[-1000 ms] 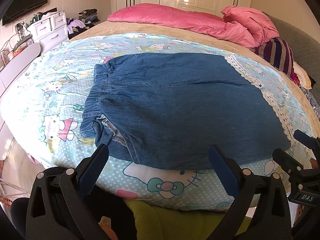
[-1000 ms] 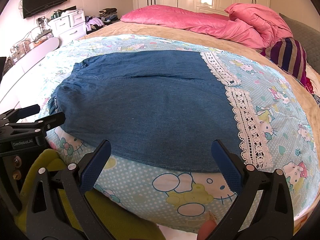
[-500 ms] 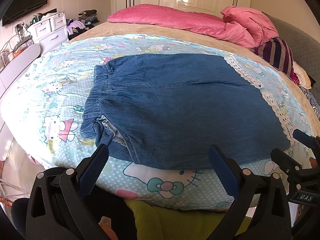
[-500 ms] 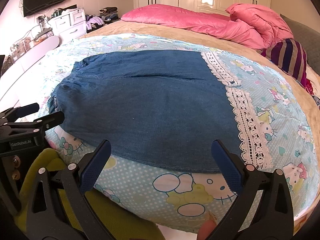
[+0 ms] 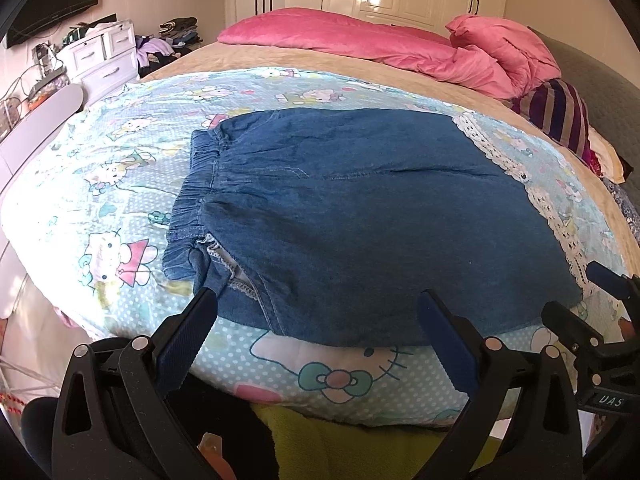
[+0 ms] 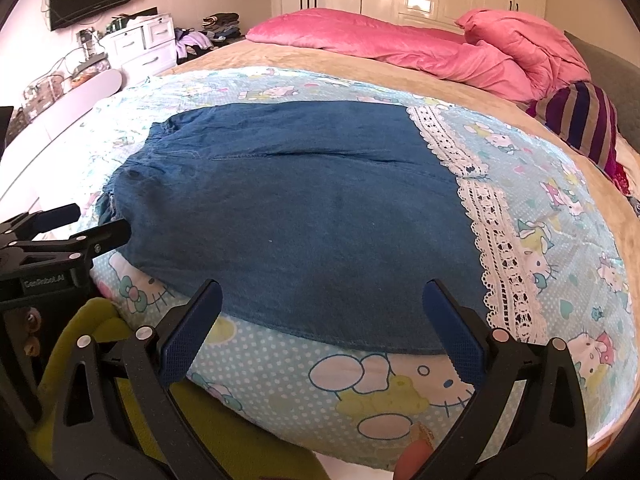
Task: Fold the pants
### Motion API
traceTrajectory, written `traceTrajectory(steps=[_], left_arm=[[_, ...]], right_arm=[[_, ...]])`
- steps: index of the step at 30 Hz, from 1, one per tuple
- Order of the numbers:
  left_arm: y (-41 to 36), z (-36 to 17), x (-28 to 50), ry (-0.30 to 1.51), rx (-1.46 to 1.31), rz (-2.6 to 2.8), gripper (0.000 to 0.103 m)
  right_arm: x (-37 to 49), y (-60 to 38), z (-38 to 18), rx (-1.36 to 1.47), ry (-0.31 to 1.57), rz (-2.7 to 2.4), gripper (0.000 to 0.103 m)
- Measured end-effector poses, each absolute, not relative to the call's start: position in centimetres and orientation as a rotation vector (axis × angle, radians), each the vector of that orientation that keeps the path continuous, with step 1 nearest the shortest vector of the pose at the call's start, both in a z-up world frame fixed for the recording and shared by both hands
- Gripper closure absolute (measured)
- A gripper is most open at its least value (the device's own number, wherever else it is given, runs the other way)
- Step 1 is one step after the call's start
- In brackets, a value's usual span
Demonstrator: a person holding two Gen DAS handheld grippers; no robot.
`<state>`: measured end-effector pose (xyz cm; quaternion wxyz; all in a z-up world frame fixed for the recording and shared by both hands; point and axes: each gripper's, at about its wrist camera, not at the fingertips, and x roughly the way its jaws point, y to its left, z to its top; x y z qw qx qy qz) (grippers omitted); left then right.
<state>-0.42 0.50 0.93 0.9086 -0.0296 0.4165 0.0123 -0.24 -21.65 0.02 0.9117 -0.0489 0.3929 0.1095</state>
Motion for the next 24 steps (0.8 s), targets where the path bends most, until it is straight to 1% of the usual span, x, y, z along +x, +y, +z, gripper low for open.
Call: traceTrajectory(steps=[14,24], left_arm=[[2.8,1.1,2.6,0.871,-0.077,0.044,0.004],[7.3,1.2,6.3,0.890,-0.093,0.128,0.004]], right_arm=[[3.7,-19.7,0.8,-0.091,0.785,0.286,0.008],[9.6,-16.5,2.1,-0.126,0.763,0.337,0.008]])
